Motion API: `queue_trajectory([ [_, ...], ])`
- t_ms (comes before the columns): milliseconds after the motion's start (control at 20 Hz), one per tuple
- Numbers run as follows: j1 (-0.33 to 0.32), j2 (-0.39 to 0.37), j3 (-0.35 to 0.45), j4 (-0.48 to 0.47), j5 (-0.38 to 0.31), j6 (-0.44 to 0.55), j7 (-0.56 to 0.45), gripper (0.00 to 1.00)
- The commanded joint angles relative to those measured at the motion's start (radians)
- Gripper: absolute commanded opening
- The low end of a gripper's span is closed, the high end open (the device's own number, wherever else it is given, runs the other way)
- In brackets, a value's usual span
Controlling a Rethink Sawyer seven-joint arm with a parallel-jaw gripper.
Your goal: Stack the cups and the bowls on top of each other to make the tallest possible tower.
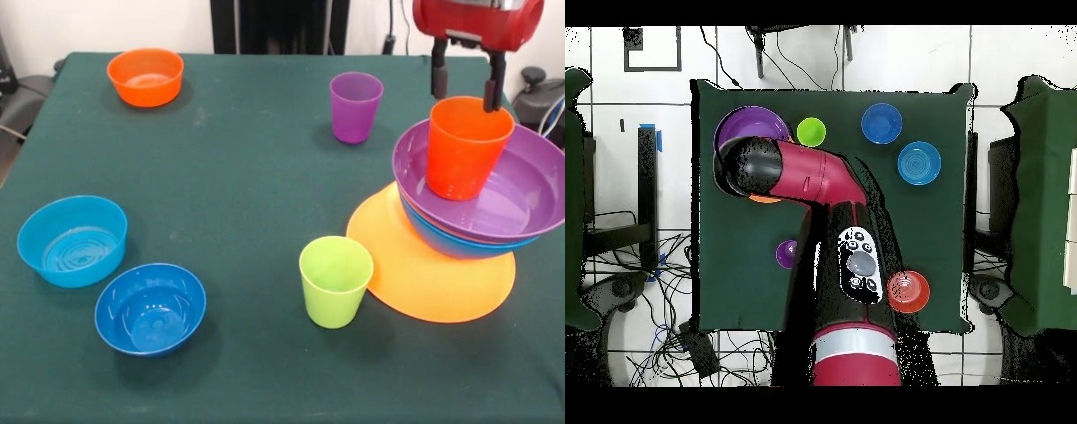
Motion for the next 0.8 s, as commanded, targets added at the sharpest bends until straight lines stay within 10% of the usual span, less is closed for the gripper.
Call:
queue_trajectory([
  [50,-0.011,-0.032,0.049,0.069,0.026,0.091,0.079,1.00],
  [800,-0.016,-0.004,-0.006,0.052,-0.092,0.031,-0.003,1.00],
])
